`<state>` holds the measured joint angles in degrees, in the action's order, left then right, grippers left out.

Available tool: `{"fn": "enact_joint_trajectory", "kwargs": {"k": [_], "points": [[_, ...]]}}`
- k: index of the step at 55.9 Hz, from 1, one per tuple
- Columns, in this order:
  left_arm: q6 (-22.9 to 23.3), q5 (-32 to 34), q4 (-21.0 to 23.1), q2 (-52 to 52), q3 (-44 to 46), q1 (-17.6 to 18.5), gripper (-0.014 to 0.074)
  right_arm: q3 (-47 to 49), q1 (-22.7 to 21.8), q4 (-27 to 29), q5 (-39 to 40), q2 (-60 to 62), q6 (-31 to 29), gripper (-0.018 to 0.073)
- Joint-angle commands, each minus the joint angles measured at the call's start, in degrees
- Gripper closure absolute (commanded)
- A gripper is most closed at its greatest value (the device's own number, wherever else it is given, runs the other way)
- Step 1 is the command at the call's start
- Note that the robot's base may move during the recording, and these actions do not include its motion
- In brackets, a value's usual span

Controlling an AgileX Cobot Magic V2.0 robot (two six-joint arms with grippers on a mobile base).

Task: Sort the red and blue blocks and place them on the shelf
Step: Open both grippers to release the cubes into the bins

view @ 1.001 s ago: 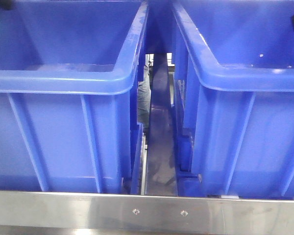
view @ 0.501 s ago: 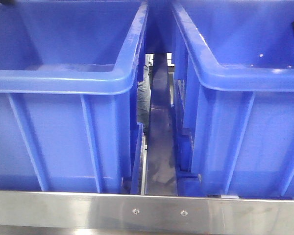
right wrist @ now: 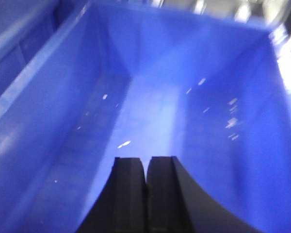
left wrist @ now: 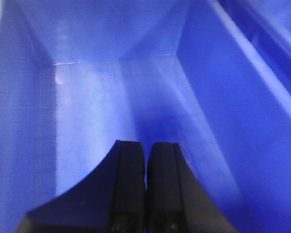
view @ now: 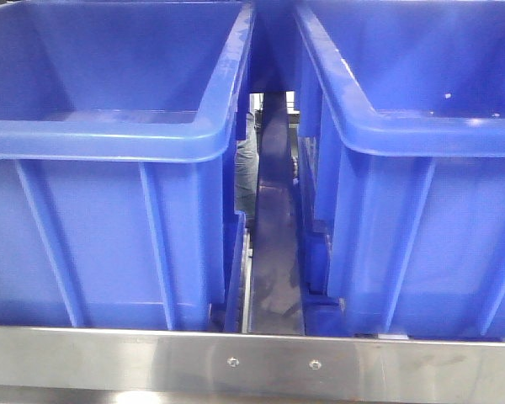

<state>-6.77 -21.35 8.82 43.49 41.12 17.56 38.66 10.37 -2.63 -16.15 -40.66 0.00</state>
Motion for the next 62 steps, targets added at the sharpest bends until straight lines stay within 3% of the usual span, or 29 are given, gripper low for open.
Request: {"fn": "enact_joint_trajectory", "kwargs": {"k": [1,17,32,62], "points": [[1.13,6.79,0.17,-4.80,-1.08,0.36,0.0517,-0.27,-0.01,-1.00,3.39,3.74,-0.47,0.0510],[2.51,8.95,0.40,-18.83,-8.78,-0.36,0.0516,-7.09,-0.01,-0.83,2.37,18.58,-0.47,0.0510],[2.51,8.19,0.40,-28.67,-11.28,-6.03,0.0517,-9.89,-0.01,-0.83,-2.47,30.60,-0.47,0.0510],[2.51,8.19,0.40,-30.06,-11.28,-6.81,0.0517,-10.03,-0.01,-0.83,-3.23,32.19,-0.47,0.0510]]}}
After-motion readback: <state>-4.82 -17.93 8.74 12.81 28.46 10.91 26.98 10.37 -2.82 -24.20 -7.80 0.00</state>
